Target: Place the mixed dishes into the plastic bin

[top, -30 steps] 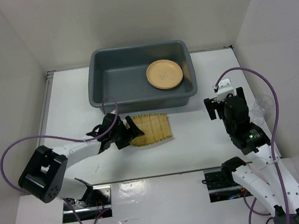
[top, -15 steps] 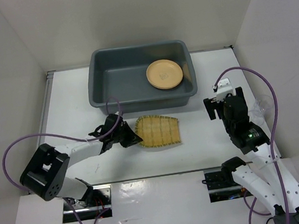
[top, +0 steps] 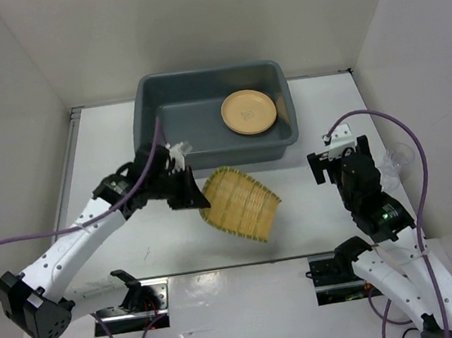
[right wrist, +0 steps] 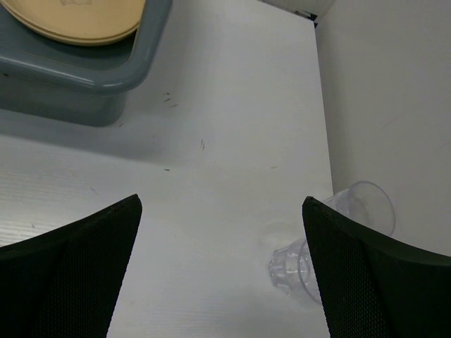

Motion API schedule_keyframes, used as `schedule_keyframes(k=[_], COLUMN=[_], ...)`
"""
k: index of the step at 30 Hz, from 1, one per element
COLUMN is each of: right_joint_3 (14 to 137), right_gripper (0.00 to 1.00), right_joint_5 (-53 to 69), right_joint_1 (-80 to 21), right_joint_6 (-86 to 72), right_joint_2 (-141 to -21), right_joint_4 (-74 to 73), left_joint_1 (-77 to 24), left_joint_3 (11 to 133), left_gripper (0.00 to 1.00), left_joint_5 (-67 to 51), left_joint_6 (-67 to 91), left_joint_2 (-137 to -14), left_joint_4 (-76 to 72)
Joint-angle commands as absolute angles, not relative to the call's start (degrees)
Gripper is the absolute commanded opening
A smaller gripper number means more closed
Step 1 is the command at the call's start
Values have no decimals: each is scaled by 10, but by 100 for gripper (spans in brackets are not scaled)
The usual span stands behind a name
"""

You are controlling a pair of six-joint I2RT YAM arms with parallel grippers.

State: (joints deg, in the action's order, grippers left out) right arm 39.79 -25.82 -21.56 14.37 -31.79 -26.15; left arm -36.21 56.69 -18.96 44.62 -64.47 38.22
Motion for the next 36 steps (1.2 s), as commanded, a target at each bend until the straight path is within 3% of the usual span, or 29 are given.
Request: schedule_keyframes(k=[1, 5, 9, 16, 19, 22, 23, 24, 27, 36], right_joint_3=[396, 396, 396, 396, 396, 396, 396, 396, 396, 391], right_gripper=[99, 99, 99, 99, 99, 99, 99, 99, 99, 99], right_joint_5=[-281, -288, -295, -308, -308, -308, -308, -313, -308, -308], right_joint_1=[-243, -264, -264, -264, -264, -264, -264, -264, -264, -264], right_joint_6=[131, 131, 126, 126, 126, 126, 126, 126, 126, 126], right_joint_2=[-301, -275, -268, -263, -268, -274, -282, -290, -302, -334], right_joint_4=[-223, -218, -218, -213, -213, -213, -213, -213, -213, -218], left_joint_1=[-326, -297, -245, -153, -147, -154, -154, -154, -145, -140], left_joint_3=[683, 799, 938, 1078, 1245, 1486, 1566, 1759, 1779, 1793], left_gripper=[0, 0, 0, 0, 0, 0, 0, 0, 0, 0], left_joint_5=[-367, -458, -458, -489, -499, -518, -524, -540, -571, -547], left_joint_6=[329, 316, 330, 427, 427, 457, 474, 538, 626, 653], left_joint_2=[-670, -763, -892, -1086, -1218, -1370, -1468, -1525, -1627, -1714], left_joint_4=[418, 379, 374, 275, 322, 361, 374, 385, 295, 260])
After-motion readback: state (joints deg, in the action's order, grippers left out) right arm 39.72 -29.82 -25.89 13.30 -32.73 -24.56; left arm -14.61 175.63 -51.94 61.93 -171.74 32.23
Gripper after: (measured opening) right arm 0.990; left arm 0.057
